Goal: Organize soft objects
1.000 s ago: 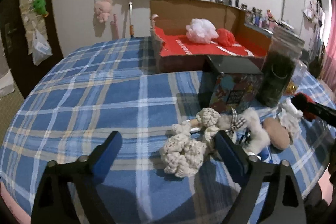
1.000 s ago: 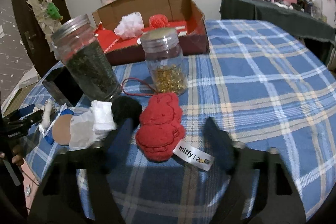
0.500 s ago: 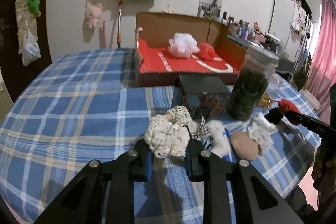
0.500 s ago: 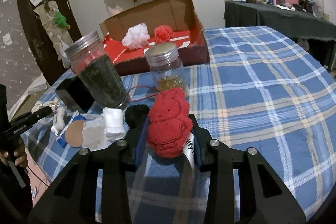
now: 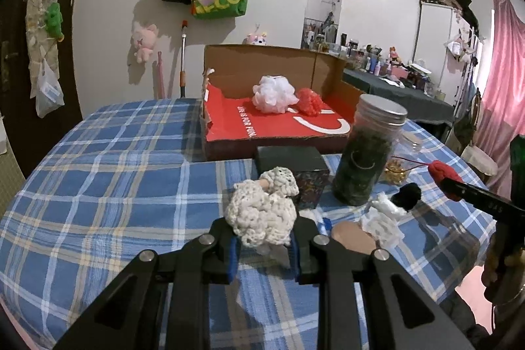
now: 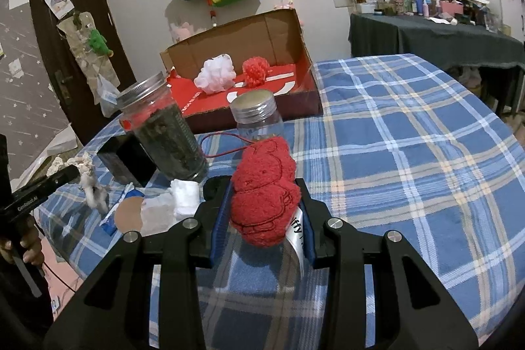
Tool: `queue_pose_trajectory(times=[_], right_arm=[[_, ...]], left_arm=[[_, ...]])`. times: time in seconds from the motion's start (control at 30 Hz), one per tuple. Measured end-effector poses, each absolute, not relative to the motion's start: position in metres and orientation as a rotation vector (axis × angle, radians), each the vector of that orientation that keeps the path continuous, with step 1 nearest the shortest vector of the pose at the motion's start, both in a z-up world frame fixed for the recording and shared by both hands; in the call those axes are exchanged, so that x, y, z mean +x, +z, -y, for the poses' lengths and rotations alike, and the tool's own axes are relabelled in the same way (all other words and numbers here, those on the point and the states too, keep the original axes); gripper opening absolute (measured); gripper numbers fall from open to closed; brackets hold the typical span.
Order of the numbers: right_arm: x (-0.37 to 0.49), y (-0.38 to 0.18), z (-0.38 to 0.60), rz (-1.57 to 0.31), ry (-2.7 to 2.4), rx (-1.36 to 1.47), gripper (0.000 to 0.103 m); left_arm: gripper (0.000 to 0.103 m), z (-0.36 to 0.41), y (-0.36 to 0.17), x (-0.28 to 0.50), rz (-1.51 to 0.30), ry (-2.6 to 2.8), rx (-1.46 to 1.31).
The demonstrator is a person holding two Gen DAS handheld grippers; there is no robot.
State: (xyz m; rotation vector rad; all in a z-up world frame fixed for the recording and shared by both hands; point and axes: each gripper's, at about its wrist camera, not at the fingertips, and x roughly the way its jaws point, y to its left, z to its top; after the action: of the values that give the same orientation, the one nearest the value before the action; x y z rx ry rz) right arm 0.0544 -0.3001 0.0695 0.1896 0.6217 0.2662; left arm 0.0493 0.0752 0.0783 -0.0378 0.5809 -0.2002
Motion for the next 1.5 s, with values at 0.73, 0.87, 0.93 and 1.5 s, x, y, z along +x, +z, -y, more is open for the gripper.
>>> queue_pose_trajectory(times=[0.73, 0.87, 0.93, 1.5], right_arm=[[0.041, 0.078, 0.286, -0.577, 0.324, 0.195, 0.035], [0.033, 0.081, 0.275, -0.542, 0.346, 0.207, 0.035], [0.031, 0.080, 0.267, -0.541, 0.359, 0.198, 0.035], [0.034, 0.073, 0.257, -0.566, 0.372, 0.177, 0.035]], left_arm=[[0.022, -0.051, 0.084, 0.040, -0.556, -0.317, -0.043], [0.022, -0.036, 0.083, 0.033, -0.542, -0.353, -0.055], [0.022, -0.026, 0.080, 0.031, -0.534, -0.372, -0.055], [0.022, -0.002, 0.068, 0.037, -0.567, -0.429, -0.066]])
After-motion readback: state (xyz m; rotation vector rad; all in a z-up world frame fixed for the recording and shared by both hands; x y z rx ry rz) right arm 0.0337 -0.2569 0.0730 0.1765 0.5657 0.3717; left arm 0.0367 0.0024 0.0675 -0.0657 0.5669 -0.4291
